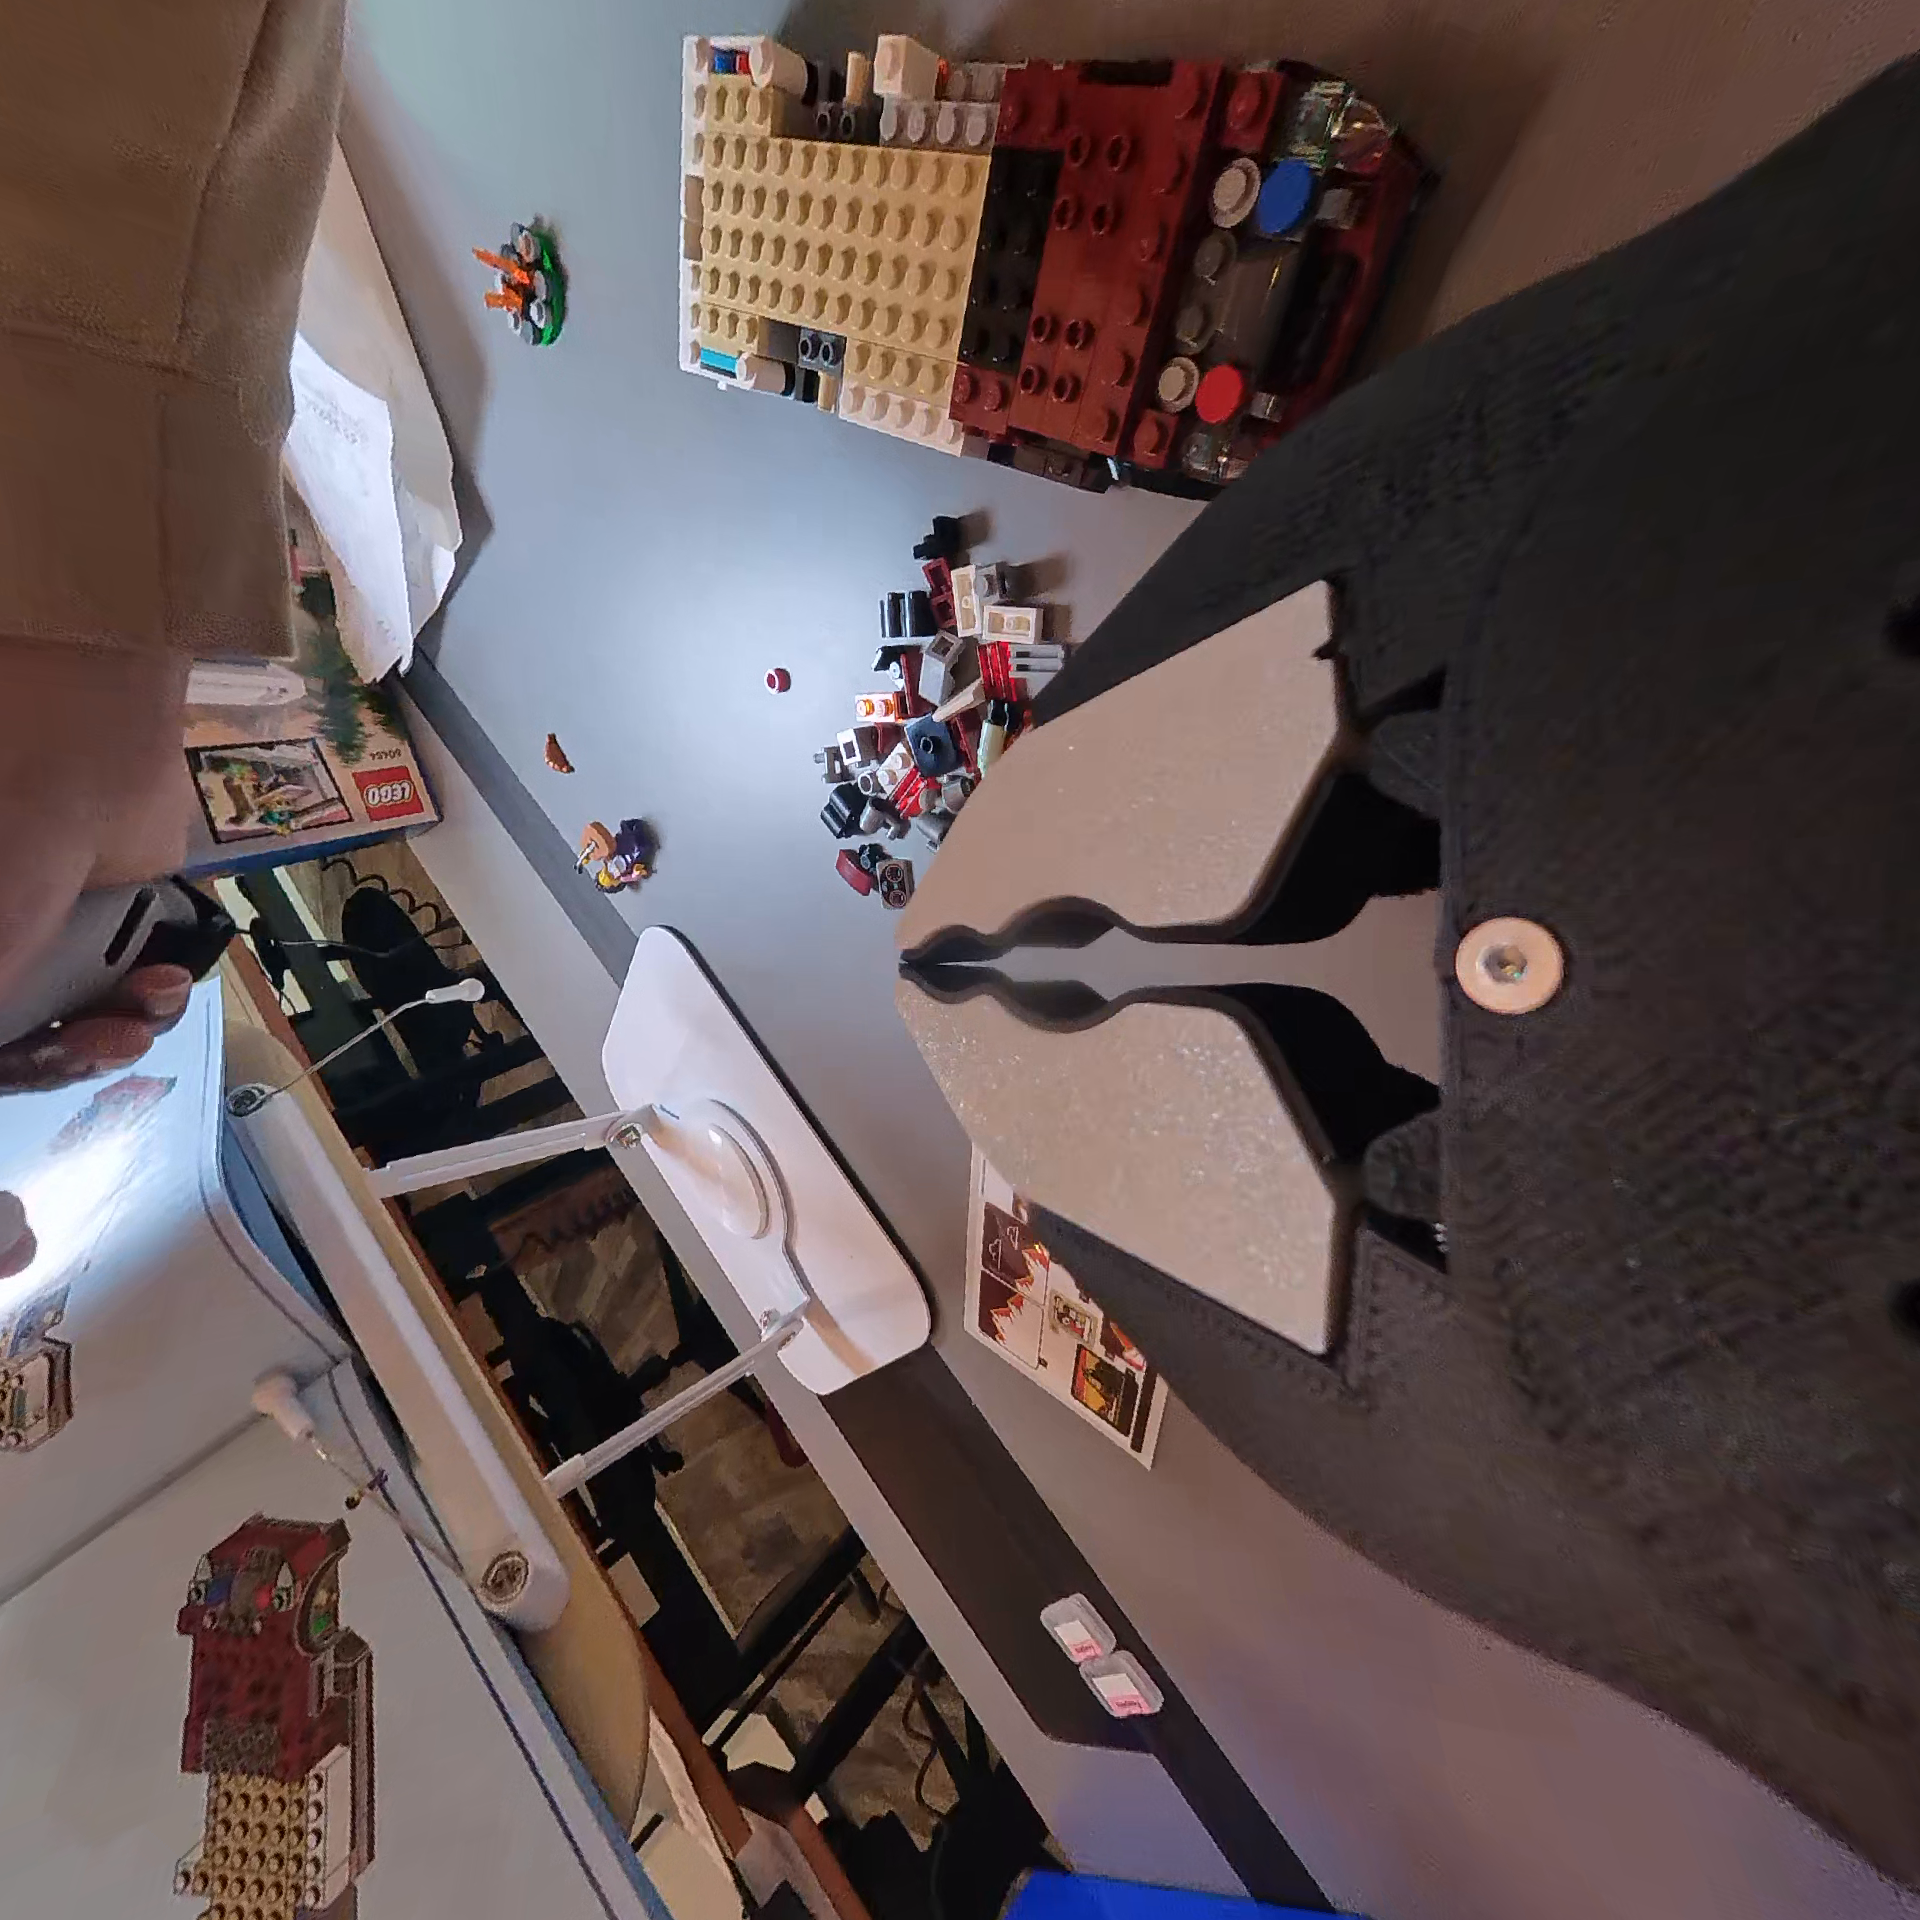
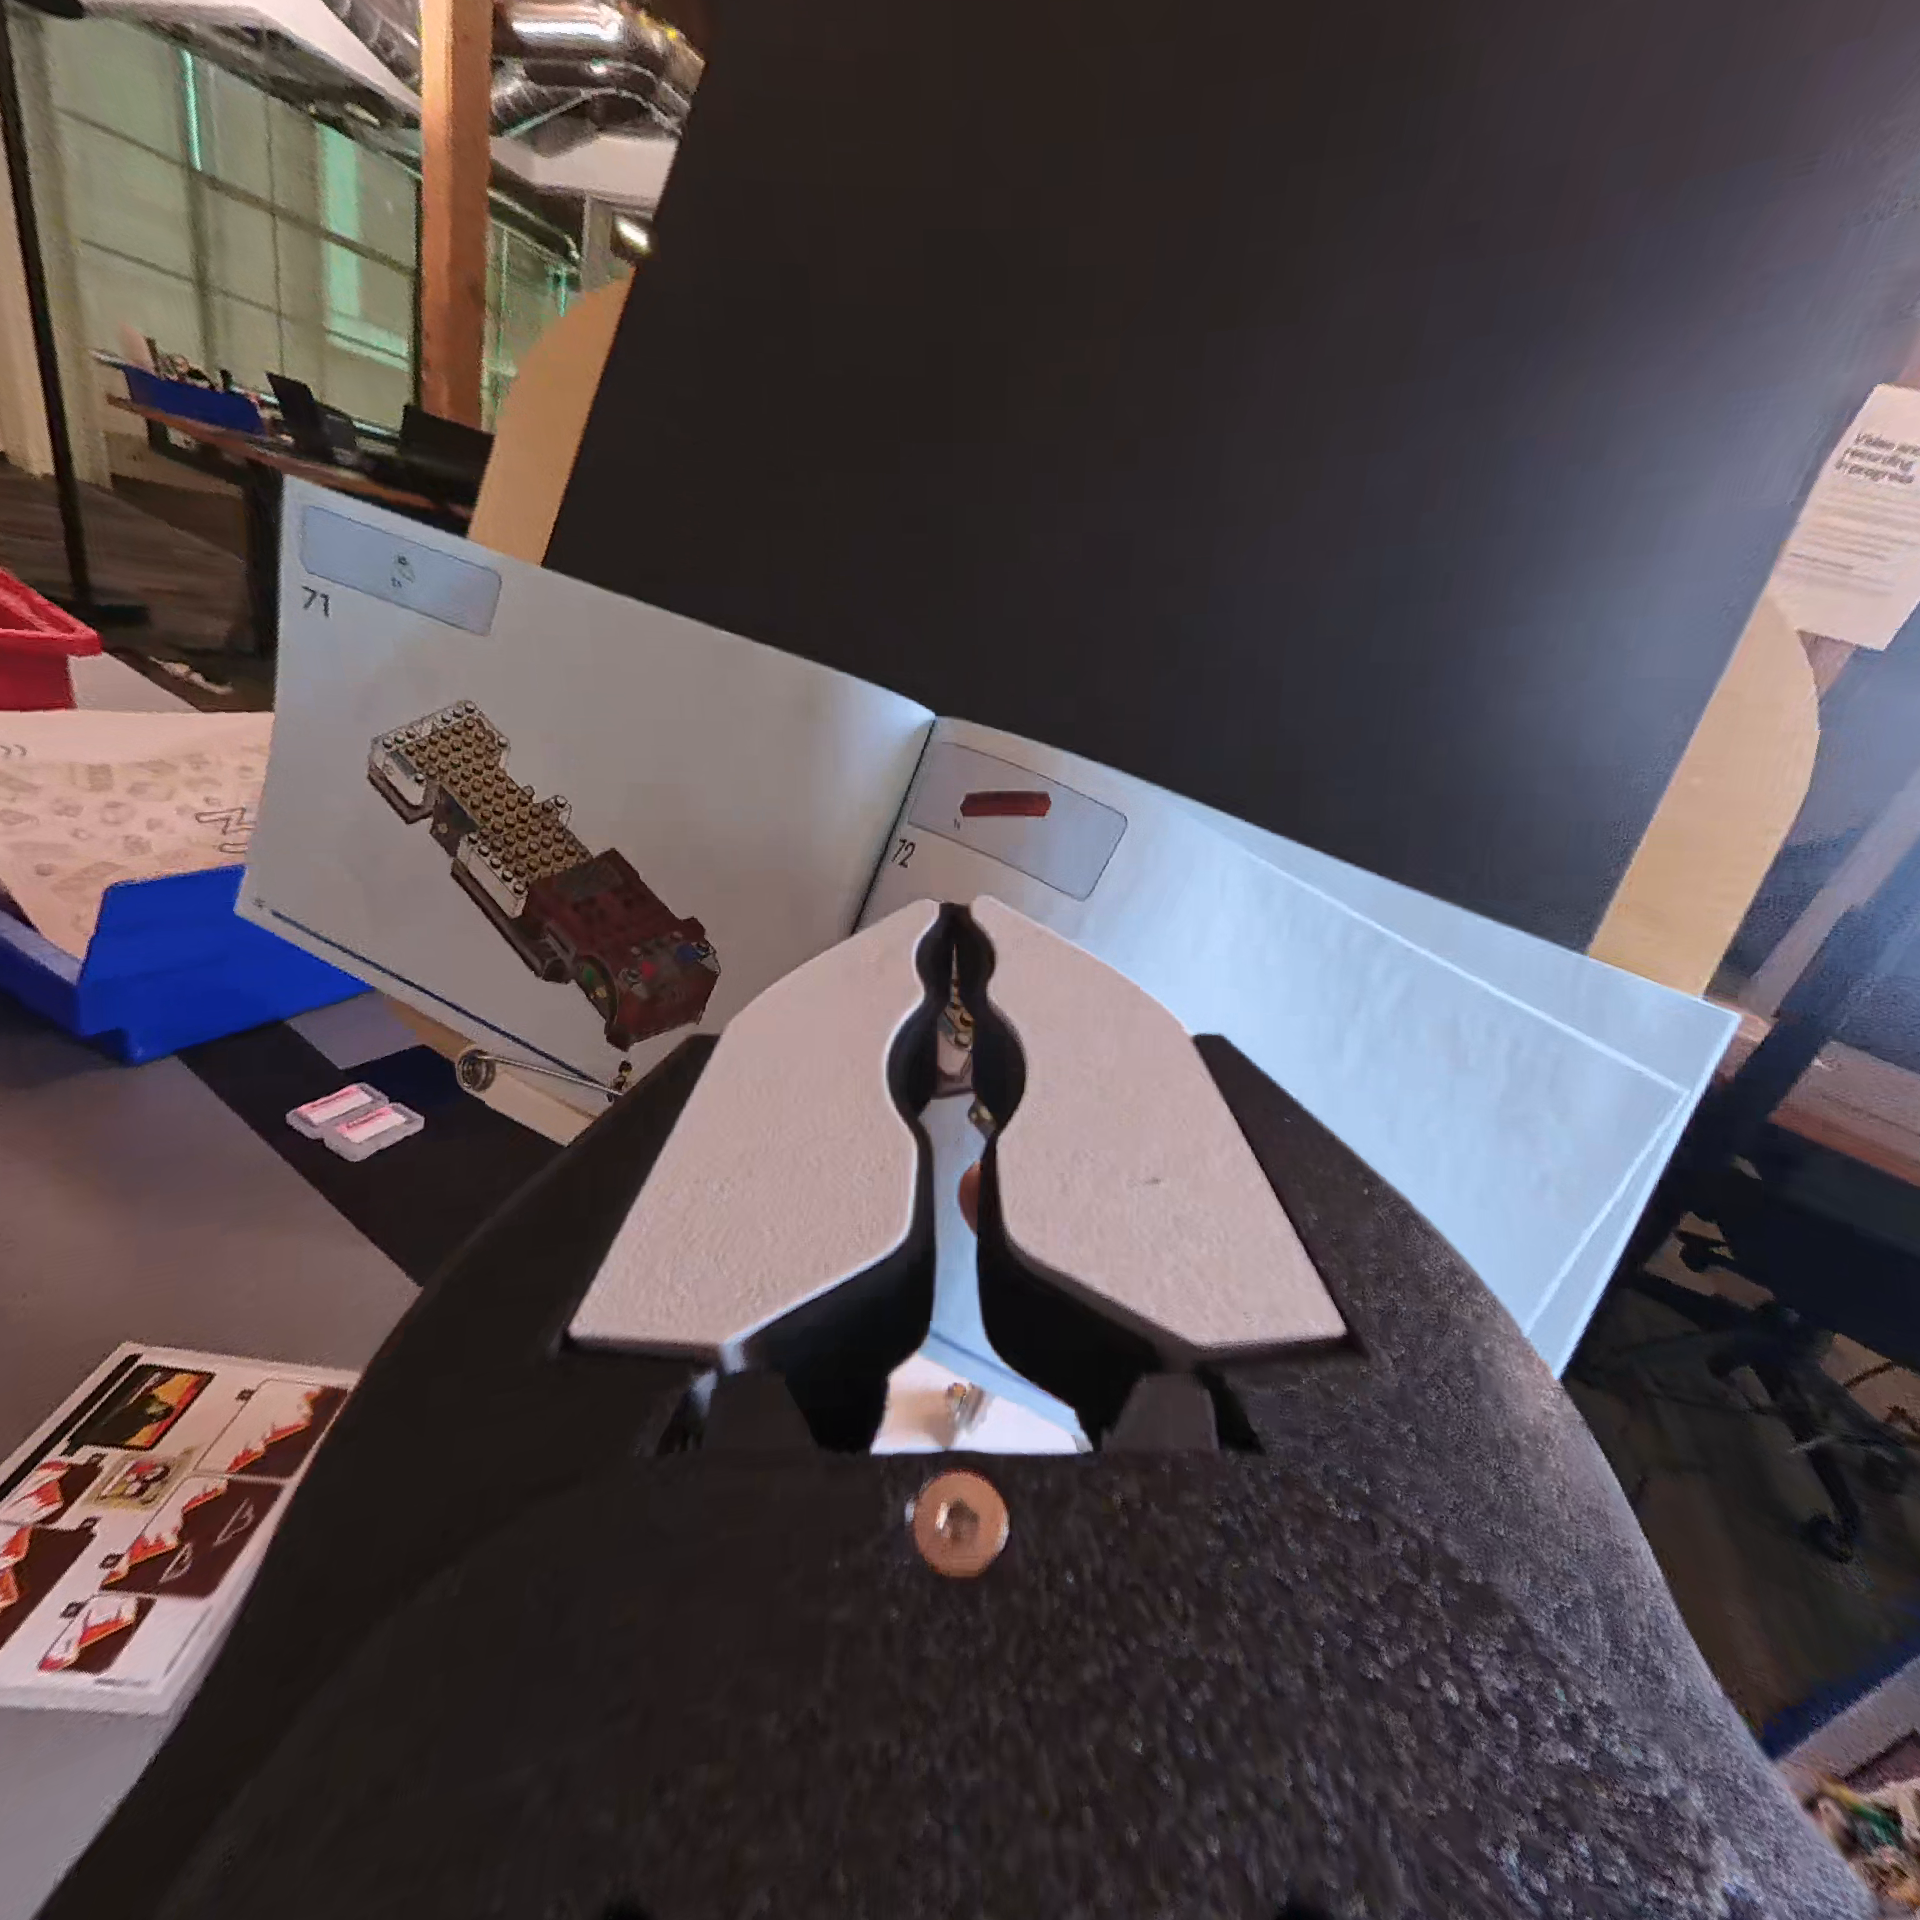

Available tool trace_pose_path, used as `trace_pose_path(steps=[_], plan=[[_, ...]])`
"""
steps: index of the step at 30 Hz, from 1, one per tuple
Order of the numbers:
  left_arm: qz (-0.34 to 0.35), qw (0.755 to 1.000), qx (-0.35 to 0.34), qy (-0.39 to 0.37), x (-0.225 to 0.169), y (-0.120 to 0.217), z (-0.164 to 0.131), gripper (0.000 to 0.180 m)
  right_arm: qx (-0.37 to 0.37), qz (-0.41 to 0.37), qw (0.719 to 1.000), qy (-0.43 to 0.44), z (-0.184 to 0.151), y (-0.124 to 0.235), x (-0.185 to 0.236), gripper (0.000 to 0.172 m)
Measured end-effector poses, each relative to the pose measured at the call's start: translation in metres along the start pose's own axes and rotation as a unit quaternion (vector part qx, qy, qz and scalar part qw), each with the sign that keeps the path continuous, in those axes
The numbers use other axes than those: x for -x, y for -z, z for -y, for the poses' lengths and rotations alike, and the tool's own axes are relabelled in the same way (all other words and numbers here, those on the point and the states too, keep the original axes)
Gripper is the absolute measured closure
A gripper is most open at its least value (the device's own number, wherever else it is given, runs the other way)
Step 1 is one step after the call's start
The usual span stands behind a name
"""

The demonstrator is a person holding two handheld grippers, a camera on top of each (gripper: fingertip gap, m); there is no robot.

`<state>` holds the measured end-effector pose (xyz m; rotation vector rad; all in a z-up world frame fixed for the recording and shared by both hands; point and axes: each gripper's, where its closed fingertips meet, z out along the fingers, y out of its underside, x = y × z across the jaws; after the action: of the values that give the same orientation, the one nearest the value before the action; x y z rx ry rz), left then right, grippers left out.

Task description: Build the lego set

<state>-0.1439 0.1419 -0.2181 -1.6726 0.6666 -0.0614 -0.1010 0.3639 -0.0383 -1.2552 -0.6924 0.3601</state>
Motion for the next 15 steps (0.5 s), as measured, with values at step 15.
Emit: trace_pose_path(steps=[15], plan=[[-0.001,1.0,-0.005,0.019,0.002,0.002,0.003,0.18,0.069,-0.037,0.997,-0.012,-0.042,0.02,-0.033,0.132]])
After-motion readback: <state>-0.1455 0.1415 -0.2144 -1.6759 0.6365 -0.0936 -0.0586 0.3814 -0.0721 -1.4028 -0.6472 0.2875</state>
